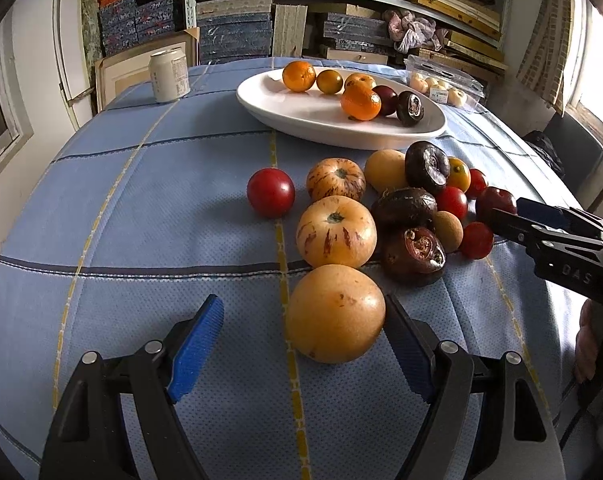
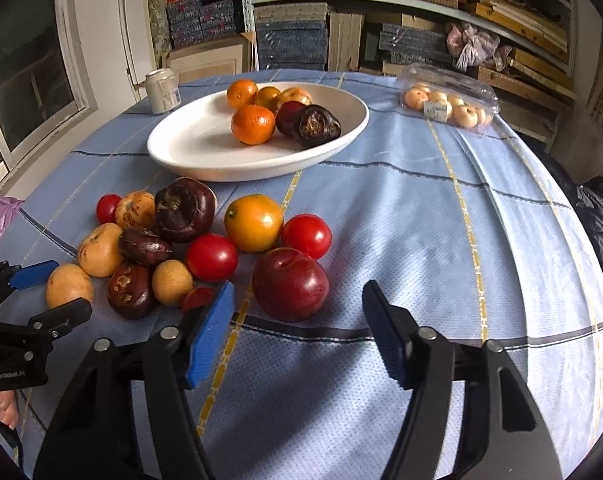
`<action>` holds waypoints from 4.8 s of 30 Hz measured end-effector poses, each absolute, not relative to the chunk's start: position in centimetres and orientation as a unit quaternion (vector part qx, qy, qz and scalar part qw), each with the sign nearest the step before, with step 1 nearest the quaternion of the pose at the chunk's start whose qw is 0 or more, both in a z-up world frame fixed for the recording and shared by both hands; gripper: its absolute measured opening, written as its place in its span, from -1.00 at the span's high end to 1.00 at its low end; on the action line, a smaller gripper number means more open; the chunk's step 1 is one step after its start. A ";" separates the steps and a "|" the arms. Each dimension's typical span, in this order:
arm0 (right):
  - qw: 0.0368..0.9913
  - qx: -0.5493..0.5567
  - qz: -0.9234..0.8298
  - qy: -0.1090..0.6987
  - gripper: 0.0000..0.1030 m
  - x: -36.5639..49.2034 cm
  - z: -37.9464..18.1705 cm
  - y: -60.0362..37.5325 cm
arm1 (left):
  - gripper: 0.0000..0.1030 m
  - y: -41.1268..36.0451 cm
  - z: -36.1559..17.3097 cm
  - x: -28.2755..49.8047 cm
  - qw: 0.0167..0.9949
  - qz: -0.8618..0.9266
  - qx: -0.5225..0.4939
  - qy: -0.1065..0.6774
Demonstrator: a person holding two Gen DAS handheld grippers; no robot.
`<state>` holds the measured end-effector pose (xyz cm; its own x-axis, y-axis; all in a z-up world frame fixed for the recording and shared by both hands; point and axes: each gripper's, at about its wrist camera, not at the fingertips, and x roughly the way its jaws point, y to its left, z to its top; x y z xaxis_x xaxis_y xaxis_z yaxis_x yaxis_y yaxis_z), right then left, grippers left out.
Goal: Organize fruits
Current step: 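Grasp a yellow round fruit with the left tool while the right tool grasps a large red plum, then carry both fruits over the white plate and open both tools to release them, then withdraw both open tools from the plate back to the fruit pile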
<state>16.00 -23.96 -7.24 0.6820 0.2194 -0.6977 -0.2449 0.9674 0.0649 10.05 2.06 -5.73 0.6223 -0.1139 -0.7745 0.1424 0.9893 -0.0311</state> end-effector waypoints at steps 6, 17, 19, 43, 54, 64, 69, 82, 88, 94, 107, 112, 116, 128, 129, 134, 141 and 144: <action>0.911 -0.016 0.128 0.392 0.11 16.4 -7.7 -24.0 | -0.58 2.1 -5.9 10.2 0.898 -0.072 0.015 0.433; 0.910 -0.017 0.135 0.392 0.26 16.4 -7.8 -23.9 | -0.30 1.7 -5.7 10.0 0.899 -0.083 0.019 0.429; 0.910 -0.017 0.136 0.391 0.26 16.4 -7.7 -23.8 | -0.20 1.6 -5.7 10.0 0.899 -0.085 0.020 0.429; 0.916 -0.013 0.136 0.377 0.26 15.6 -7.2 -24.2 | 0.12 1.9 -4.7 9.0 0.912 -0.094 0.004 0.399; 0.928 0.003 0.131 0.350 0.26 14.2 -6.0 -25.3 | 0.12 1.7 -3.4 8.2 0.934 -0.049 0.037 0.352; 0.939 0.031 0.137 0.314 0.27 12.7 -3.2 -26.0 | 0.12 2.1 0.0 9.8 0.950 -0.009 0.054 0.306; 0.943 0.028 0.142 0.301 0.27 13.5 -0.8 -25.7 | 0.12 1.6 1.7 11.9 0.954 -0.008 0.056 0.294; 0.943 0.017 0.163 0.289 0.27 19.5 2.7 -22.2 | 0.12 0.4 2.1 19.5 0.950 -0.005 0.060 0.305; 0.938 0.011 0.171 0.302 0.27 22.7 2.2 -20.6 | 0.12 0.4 1.0 22.8 0.946 -0.003 0.053 0.318; 0.931 0.008 0.177 0.320 0.27 25.1 0.7 -19.7 | 0.12 0.1 -0.1 25.0 0.943 0.001 0.055 0.328; 0.922 -0.009 0.167 0.348 0.25 27.3 -2.1 -19.5 | 0.11 -0.3 -1.9 27.5 0.934 -0.014 0.043 0.355; 0.928 -0.004 0.166 0.333 0.13 27.1 -1.6 -19.9 | 0.03 -0.3 -1.5 27.1 0.937 -0.010 0.048 0.345; 0.936 0.005 0.168 0.309 0.08 26.1 0.0 -20.6 | 0.01 -0.1 -0.7 26.6 0.940 -0.011 0.041 0.338; 0.951 0.051 0.155 0.264 -0.11 20.3 2.2 -24.9 | -0.16 4.3 1.3 18.8 0.945 0.020 -0.003 0.327; 0.950 0.056 0.151 0.266 -0.11 19.6 1.8 -25.5 | -0.17 4.5 1.0 18.0 0.943 0.020 -0.004 0.331; 0.948 0.080 0.132 0.278 -0.15 16.5 -0.5 -28.0 | -0.28 4.7 -0.5 13.7 0.942 0.013 -0.010 0.335; 0.951 0.096 0.113 0.272 -0.34 13.3 -1.7 -30.0 | -0.29 2.9 -1.7 11.0 0.942 -0.027 0.006 0.334; 0.951 0.097 0.111 0.272 -0.35 13.2 -1.8 -30.4 | -0.30 1.7 -2.2 10.8 0.941 -0.034 0.024 0.336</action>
